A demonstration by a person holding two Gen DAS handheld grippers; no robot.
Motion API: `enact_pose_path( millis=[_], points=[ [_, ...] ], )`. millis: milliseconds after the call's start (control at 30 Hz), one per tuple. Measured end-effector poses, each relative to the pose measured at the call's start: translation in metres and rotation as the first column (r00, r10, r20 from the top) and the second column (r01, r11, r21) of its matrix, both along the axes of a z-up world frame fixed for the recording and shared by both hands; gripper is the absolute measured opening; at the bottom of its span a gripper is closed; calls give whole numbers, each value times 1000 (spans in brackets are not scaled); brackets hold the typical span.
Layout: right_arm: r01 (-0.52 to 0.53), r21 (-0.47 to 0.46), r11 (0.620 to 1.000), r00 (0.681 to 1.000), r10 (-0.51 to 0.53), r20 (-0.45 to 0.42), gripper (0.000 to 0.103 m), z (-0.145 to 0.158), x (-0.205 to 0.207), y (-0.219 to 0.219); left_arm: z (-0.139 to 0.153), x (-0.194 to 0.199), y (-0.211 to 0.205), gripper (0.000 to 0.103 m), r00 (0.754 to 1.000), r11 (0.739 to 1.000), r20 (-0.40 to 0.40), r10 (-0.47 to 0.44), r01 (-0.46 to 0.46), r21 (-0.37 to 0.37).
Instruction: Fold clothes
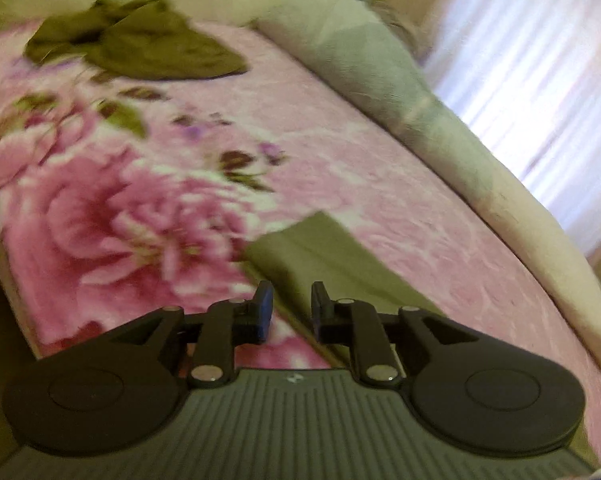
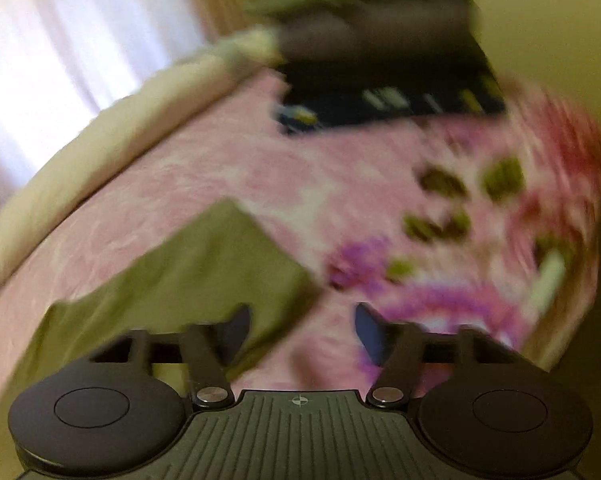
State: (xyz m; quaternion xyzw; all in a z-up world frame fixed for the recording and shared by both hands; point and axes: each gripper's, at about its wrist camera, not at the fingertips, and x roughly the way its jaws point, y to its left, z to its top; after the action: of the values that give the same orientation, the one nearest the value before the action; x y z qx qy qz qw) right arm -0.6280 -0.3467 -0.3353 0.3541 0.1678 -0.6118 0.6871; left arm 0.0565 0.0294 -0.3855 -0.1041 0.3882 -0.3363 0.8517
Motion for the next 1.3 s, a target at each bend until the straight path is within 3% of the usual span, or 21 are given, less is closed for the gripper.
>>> enact_pose_path(
  millis=[100,233,367,500,567,733,800,967,1300],
  points=[
    [-193,-102,976,981,189,-48,62,9,53,13,8,-22,-32,15,988,991,81,-134,131,41],
    [-423,-65,904,897,408,-167,62,-11,133,22,-8,-45,-64,15,971,972,77,-225,218,91],
    [-492,61,868,825,488,-284,62,-50,169,41,-29,-69,-62,16,964,957,92,-250,232,174],
    [-501,35,865,813,485,-322,62,-58,157,69,-28,-85,-44,17,959,943,110,-261,229,242],
    [-475,78,877,829,475,-296,62,-54,153,69,-21,-93,-43,16,962,939,105,-251,215,270],
    [-426,48,903,861,421,-285,62,-26,150,95,6,-131,-40,22,966,925,120,-228,177,338],
    [-411,52,910,871,409,-271,62,-17,147,104,16,-148,-38,29,960,915,133,-246,185,359],
    [-388,66,919,892,393,-224,62,-1,132,127,36,-189,-26,32,934,891,178,-309,219,399],
    [-361,13,933,915,357,-188,62,24,94,167,63,-243,11,35,899,887,244,-364,254,386]
  ],
)
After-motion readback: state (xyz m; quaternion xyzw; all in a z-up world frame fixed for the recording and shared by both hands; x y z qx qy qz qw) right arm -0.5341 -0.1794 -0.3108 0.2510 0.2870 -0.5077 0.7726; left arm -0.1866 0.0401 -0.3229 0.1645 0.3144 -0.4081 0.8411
